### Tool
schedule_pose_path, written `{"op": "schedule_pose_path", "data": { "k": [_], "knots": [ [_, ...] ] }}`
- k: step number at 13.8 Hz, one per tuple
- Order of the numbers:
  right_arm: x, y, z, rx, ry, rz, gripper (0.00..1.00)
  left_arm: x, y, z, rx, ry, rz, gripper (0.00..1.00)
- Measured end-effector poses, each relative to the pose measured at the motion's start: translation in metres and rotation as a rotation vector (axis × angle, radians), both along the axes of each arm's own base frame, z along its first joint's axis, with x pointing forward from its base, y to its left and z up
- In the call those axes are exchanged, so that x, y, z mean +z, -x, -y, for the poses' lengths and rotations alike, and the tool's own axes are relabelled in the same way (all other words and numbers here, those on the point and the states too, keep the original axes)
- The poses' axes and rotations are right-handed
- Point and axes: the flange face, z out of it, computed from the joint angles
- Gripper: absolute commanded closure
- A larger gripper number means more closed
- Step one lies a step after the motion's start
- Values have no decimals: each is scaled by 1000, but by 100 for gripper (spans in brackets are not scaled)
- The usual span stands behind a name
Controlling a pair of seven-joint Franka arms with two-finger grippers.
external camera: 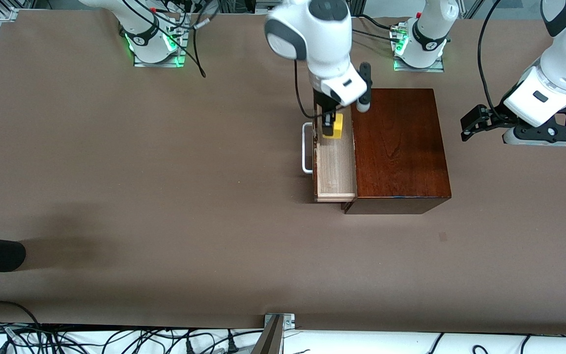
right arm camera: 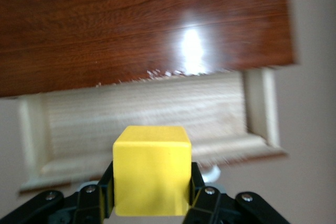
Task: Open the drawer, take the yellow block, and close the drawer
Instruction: 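Lift the yellow cube out of the drawer with the right gripper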
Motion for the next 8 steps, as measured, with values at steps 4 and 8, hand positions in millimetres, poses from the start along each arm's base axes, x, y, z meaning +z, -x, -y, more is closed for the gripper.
{"op": "schedule_pose_path", "data": {
  "k": [4,8],
  "knots": [
    [90,-48,87,-206,-48,-11,100,1,1,7,-13,0,2,0],
    [117,-105,219,-451,-66,-96,100,1,1,5,-10,0,2,0]
  ]
}}
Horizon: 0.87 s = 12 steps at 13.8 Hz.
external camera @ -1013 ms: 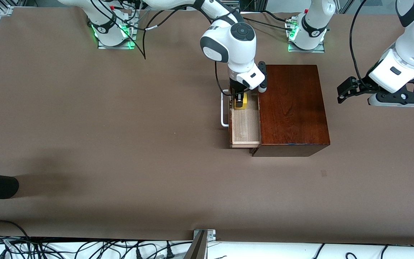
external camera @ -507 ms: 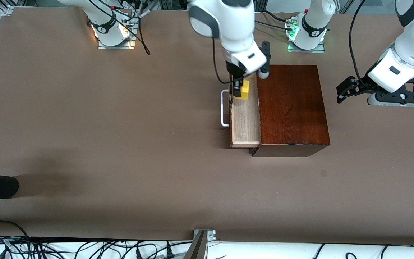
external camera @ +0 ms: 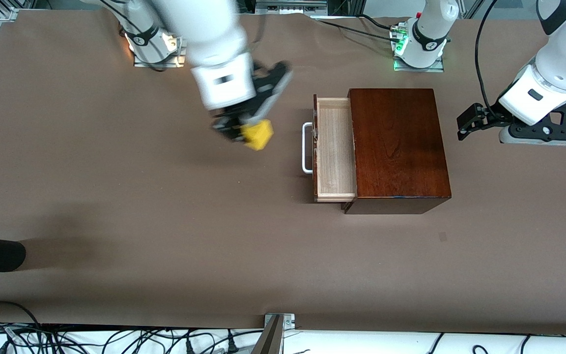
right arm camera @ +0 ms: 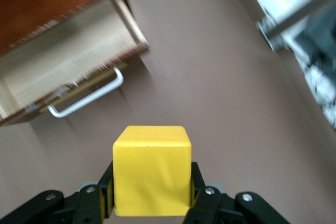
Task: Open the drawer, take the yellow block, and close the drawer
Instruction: 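Lift the yellow cube out of the drawer with the right gripper, then lower the cube onto the table while the left gripper reaches the drawer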
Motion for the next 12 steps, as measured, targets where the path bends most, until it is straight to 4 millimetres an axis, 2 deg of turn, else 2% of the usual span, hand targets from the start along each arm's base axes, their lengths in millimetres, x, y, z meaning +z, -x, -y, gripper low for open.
{"op": "schedule_pose_path", "data": {
  "k": [2,4,7,8,10,12],
  "knots": [
    [-21,-29,70,-118,6,-68,100,-2,1,2,-1,8,-13,0],
    [-53,-55,134,-226,30,-130,100,-9,7,9,-23,67,-80,0],
    [-99,-72,210,-368,59,-217,100,-20,21,29,-215,112,-198,0],
    [-113,-72,230,-422,68,-245,100,-24,25,43,-314,136,-228,0],
    [-144,-70,268,-523,79,-287,100,-37,33,86,-508,197,-266,0],
    [-184,-65,304,-600,86,-305,100,-50,44,146,-650,232,-297,0]
  ]
}}
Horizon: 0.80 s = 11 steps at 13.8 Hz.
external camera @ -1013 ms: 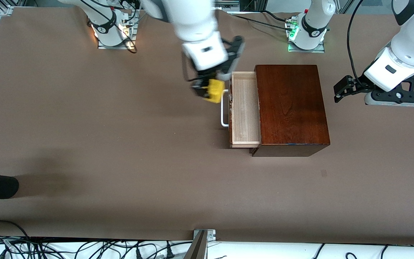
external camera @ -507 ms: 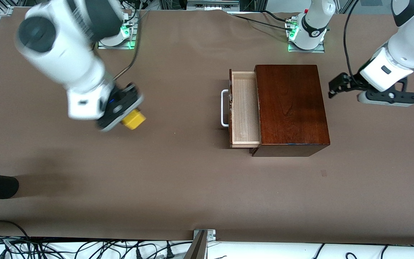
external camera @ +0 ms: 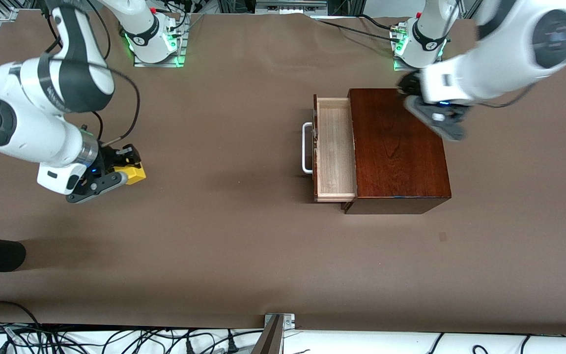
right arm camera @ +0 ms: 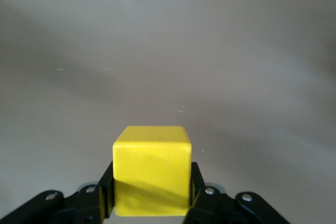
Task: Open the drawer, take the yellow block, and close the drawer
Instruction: 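Lower the cube onto the table while the left gripper reaches the drawer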
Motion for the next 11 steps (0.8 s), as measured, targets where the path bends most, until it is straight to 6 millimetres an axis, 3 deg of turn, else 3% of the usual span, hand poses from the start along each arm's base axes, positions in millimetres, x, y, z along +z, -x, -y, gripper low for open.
{"op": "schedule_pose_path", "data": {
  "k": [2,4,5,9,11],
  "knots": [
    [-38,8,23,-57,13,-7,100,-6,13,64,-119,20,-8,0],
    [-62,16,26,-120,23,-2,100,-9,23,117,-209,39,-5,0],
    [-74,19,25,-146,27,8,100,-13,23,133,-234,45,-7,0],
    [-132,38,28,-213,40,28,100,-42,13,166,-310,109,-50,0],
    [-160,47,30,-250,50,26,100,-58,15,198,-391,153,-17,0]
  ]
}}
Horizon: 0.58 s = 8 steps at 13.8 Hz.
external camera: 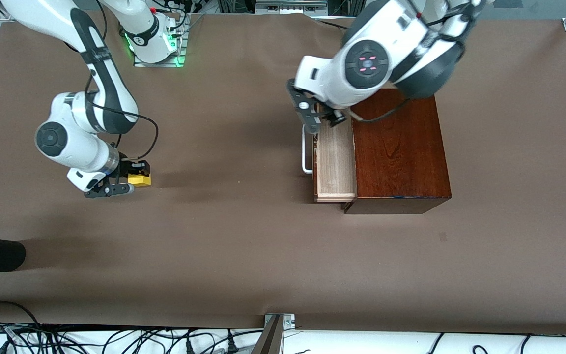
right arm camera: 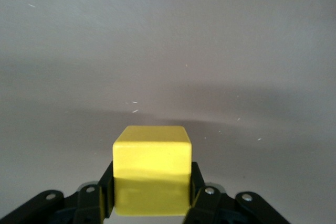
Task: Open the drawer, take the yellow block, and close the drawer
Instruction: 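Lower the cube onto the table while the left gripper reaches the drawer, then push the drawer shut with the left gripper while the right gripper withdraws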
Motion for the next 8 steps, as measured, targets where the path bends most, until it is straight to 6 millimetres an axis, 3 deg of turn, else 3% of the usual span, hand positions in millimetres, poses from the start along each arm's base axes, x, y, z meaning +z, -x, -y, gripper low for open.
{"op": "schedule_pose_path", "data": {
  "k": [2,6,7,8],
  "knots": [
    [-23,11,3,-26,6,17,100,-21,2,27,-118,70,44,0],
    [-50,33,5,-30,12,36,100,-73,-8,45,-318,59,139,0],
    [-50,33,5,-30,12,38,69,-87,-7,54,-354,48,165,0],
    [-50,33,5,-29,12,38,1,-101,-5,64,-379,42,187,0]
  ]
}}
